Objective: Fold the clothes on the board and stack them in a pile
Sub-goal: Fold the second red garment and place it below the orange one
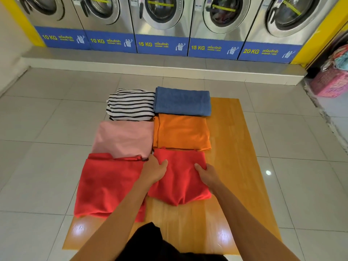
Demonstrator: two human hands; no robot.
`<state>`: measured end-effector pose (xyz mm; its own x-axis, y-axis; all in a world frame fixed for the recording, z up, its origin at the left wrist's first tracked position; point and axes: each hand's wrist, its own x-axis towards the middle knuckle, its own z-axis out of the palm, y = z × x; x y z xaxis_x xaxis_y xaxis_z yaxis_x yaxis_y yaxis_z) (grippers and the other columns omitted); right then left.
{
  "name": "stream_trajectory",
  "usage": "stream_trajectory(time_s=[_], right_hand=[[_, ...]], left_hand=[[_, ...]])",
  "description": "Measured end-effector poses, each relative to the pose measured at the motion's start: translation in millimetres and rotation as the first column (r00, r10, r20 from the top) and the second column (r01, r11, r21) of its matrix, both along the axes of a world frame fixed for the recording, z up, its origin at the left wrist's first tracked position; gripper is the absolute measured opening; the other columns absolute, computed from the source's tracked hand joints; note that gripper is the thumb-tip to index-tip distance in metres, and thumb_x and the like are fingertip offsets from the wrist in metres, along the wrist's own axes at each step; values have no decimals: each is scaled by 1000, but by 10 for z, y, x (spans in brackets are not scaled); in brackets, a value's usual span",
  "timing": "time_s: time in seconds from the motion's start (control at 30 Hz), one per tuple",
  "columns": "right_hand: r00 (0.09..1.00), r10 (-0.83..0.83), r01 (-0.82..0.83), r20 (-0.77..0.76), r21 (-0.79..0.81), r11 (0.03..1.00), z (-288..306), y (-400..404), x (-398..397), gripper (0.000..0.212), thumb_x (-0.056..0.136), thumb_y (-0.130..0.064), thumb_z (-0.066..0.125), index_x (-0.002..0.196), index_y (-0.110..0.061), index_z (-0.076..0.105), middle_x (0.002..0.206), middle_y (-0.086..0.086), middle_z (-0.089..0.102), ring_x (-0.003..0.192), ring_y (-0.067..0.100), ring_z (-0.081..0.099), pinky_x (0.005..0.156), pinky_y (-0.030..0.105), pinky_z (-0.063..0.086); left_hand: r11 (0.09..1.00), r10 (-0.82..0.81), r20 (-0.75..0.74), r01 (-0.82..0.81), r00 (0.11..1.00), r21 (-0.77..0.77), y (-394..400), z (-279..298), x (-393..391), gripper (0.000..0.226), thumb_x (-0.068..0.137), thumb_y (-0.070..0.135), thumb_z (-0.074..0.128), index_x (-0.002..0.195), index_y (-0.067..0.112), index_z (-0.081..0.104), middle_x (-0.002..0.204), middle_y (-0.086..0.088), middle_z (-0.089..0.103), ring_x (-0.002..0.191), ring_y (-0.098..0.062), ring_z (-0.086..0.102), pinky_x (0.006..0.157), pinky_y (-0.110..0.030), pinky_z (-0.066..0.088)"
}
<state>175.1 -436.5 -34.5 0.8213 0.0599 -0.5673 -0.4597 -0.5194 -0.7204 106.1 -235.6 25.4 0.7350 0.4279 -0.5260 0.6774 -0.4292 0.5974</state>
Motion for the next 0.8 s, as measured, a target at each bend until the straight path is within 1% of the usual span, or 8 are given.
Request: stream_trajectory(time_s=[0.1, 0.2, 0.33, 0.37, 0.5, 0.57, 0.7, 0.8], right_hand=[[1000, -15, 15, -14, 17, 1000, 18, 0, -28, 47, 98, -39, 61, 128, -3, 63, 120, 14, 69, 109, 32, 67, 94, 44, 55], [1000, -28, 28, -14, 26, 999, 13, 1, -56, 48, 98, -41, 61, 129, -4, 62, 121, 14, 70, 109, 32, 67, 95, 46, 56], [1000, -15, 15, -8, 18, 1000, -5, -8, -70, 49, 97, -43, 60, 128, -4, 62, 119, 14, 70, 107, 32, 68, 96, 51, 56], [1000, -13, 13, -7, 22, 1000, -19, -13, -61, 48, 97, -43, 60, 126, -5, 63, 118, 14, 71, 106, 32, 68, 96, 51, 56], [999, 36, -33, -38, 71, 997, -11, -63, 10, 44, 97, -39, 63, 125, -5, 65, 115, 11, 72, 104, 30, 70, 96, 50, 57], [994, 55, -44, -91, 119, 992, -13, -105, 33, 48, 97, -38, 65, 131, -4, 61, 120, 11, 70, 107, 29, 69, 97, 48, 57], [988, 80, -64, -133, 122, 990, 8, -145, 79, 48, 93, -33, 70, 131, -4, 62, 121, 12, 70, 107, 28, 69, 86, 40, 59], [997, 58, -61, -43, -58, 996, 92, -72, 150, 37, 83, -26, 74, 111, -5, 62, 110, 15, 70, 100, 33, 68, 77, 42, 56]], left_hand=[[999, -10, 104, 4, 994, 53, -73, 42, -91, 71, 96, 36, 52, 148, -4, 25, 153, -24, 36, 140, -37, 37, 113, -40, 33], [978, -56, 249, 3, 967, 209, -210, 49, -201, 72, 95, 26, 53, 153, -2, 18, 161, -24, 14, 150, -34, 13, 121, -39, 15], [923, -172, 394, 7, 903, 385, -381, -12, -269, 57, 96, 20, 49, 149, 5, 36, 162, -20, 14, 152, -31, 9, 123, -39, 11], [929, -201, 359, 62, 911, 364, -414, -56, -269, 55, 98, 23, 46, 149, 7, 36, 163, -18, 14, 152, -30, 8, 123, -39, 11], [934, -287, -12, 283, 958, 218, -469, -370, -340, 66, 100, 47, 36, 157, 20, 15, 165, -13, -4, 152, -31, -4, 122, -47, 7], [939, -290, -29, 291, 956, 183, -429, -456, -391, 70, 98, 50, 39, 157, 25, 11, 166, -8, -9, 153, -27, -5, 122, -48, 8], [969, -241, 46, 238, 969, 74, -300, -335, -379, 62, 97, 36, 51, 154, 23, 28, 166, -6, 6, 152, -20, 9, 122, -33, 12], [986, -164, 105, 160, 981, 51, -200, -151, -315, 47, 98, 27, 53, 144, 16, 48, 157, -5, 36, 146, -17, 32, 115, -25, 22]])
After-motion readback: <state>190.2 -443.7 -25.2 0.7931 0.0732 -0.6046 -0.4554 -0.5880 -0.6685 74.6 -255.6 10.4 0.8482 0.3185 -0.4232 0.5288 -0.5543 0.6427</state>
